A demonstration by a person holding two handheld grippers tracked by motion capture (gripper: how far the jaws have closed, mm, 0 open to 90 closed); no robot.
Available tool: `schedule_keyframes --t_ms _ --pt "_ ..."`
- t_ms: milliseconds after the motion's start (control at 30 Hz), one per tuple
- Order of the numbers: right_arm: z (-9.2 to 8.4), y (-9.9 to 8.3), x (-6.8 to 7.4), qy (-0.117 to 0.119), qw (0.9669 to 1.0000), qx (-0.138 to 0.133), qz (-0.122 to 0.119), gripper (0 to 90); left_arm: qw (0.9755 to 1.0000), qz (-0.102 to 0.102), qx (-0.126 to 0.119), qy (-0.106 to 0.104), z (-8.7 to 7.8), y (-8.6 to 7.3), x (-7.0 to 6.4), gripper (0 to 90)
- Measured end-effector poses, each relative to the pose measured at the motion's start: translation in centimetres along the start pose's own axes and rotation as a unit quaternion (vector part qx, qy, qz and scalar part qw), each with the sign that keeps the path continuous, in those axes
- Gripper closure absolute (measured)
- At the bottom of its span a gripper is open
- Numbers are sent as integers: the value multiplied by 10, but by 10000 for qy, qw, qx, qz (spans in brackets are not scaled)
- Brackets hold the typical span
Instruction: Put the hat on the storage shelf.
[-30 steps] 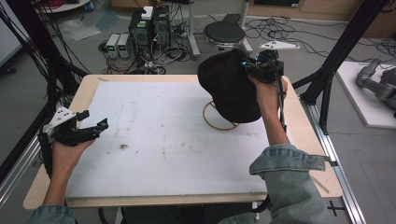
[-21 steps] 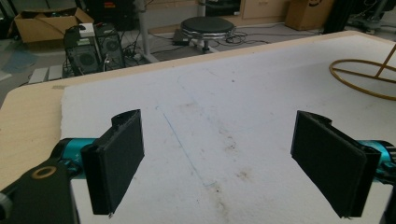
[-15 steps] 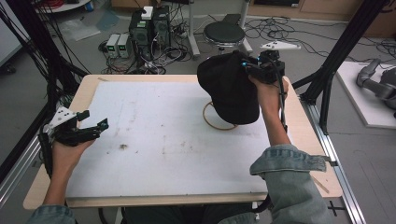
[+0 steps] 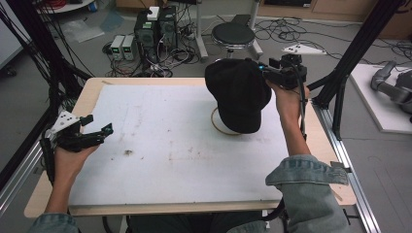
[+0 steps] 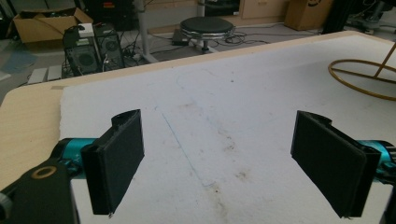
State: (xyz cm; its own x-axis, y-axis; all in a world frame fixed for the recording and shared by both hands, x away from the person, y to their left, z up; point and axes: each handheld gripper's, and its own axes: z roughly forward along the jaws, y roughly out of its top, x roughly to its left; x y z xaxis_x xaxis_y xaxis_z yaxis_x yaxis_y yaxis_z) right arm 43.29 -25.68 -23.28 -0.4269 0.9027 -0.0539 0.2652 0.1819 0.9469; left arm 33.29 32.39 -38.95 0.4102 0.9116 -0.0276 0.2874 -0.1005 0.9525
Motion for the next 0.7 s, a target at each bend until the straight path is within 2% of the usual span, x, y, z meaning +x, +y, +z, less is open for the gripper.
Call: schedule_keyframes --t_ms 133,267,467,700 --pt "-9 -5 -1 -39 9999 -82 -55 496 10000 -8 -9 4 0 0 -1 174" --pt "-19 -15 -2 -51 10000 -48 -40 424 10000 -14 10 17 1 -1 0 174" --pt "-35 -31 1 -88 9998 -157 -58 340 10000 -11 44 8 4 -1 -1 174" --pt "-54 -50 4 -172 9994 -262 119 209 10000 8 55 -8 5 -1 -2 174"
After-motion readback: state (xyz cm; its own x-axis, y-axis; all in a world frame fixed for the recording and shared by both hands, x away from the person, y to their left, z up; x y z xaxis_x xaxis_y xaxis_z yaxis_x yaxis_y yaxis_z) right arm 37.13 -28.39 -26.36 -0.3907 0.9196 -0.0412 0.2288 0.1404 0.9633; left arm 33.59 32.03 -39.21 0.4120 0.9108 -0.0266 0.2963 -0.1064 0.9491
